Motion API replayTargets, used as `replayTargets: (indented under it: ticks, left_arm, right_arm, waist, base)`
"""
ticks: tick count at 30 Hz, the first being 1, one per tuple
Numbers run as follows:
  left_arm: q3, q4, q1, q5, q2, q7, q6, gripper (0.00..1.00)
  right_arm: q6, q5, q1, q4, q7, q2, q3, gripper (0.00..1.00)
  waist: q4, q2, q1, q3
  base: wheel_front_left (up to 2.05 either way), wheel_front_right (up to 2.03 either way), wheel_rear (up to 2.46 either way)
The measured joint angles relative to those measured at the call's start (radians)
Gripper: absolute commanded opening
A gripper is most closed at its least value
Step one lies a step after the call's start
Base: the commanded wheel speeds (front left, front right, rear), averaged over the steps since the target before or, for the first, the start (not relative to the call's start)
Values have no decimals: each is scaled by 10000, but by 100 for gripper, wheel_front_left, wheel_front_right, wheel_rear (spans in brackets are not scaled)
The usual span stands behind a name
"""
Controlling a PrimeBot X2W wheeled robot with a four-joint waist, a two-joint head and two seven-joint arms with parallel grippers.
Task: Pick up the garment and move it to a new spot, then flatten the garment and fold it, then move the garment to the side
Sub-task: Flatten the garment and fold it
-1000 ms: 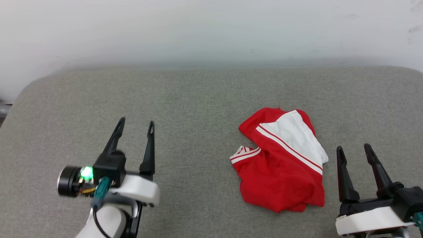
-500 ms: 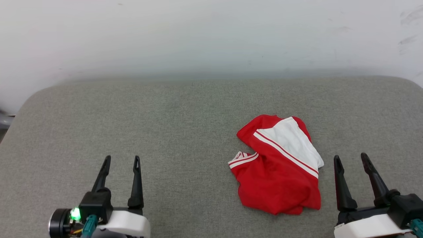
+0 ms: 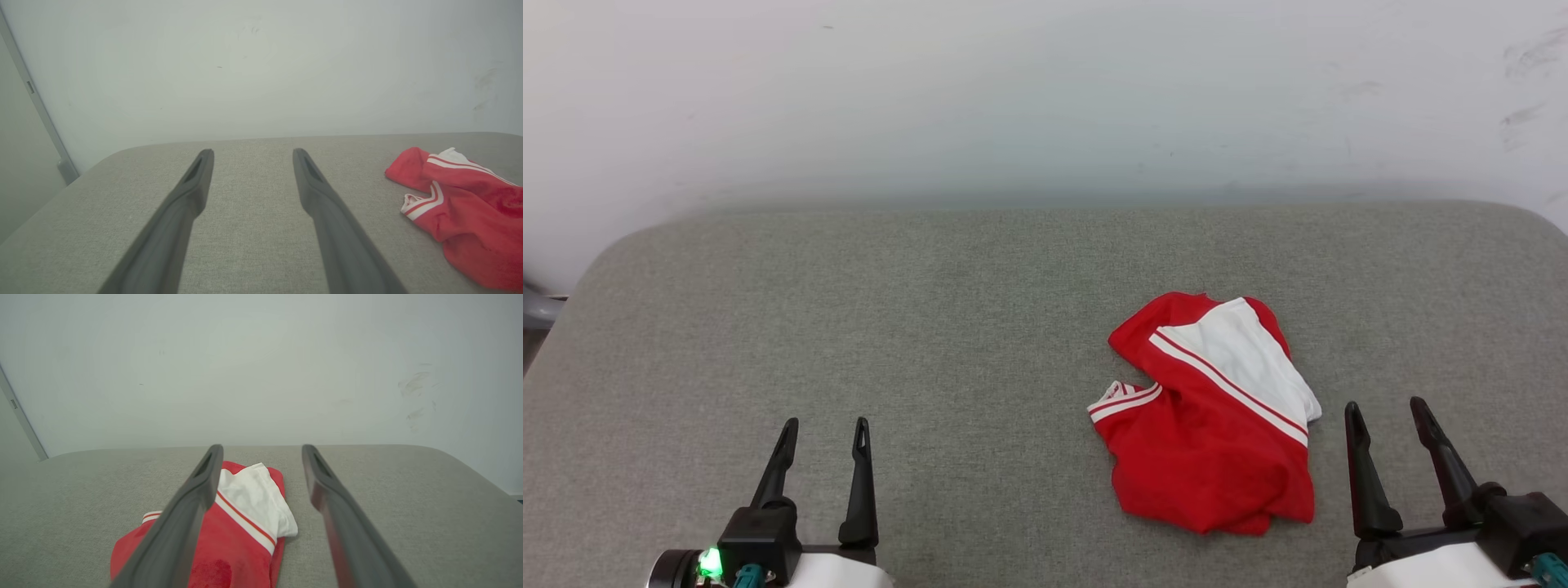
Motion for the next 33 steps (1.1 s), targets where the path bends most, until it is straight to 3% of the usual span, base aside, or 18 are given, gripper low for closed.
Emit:
replayTargets:
  ticks: [13,24,33]
  left_arm:
    - [608,138,217,479,-414,0,-562,100]
    - [838,199,236,721,-612,0,-750,100]
    - [917,167,132,817,-706,0,-924,100]
  right_arm:
    - [0,88,172,224,0,2,98,100]
    - [0,73,123,268,0,4,-159,100]
    - [0,-779,-1805,-213,0,-8,-1053,100]
  waist:
    - [43,0,0,-59]
    - [40,0,0,-6]
    - [69,0,1,250]
  base:
    - [0,0,0]
    - [0,0,0]
    - [0,0,0]
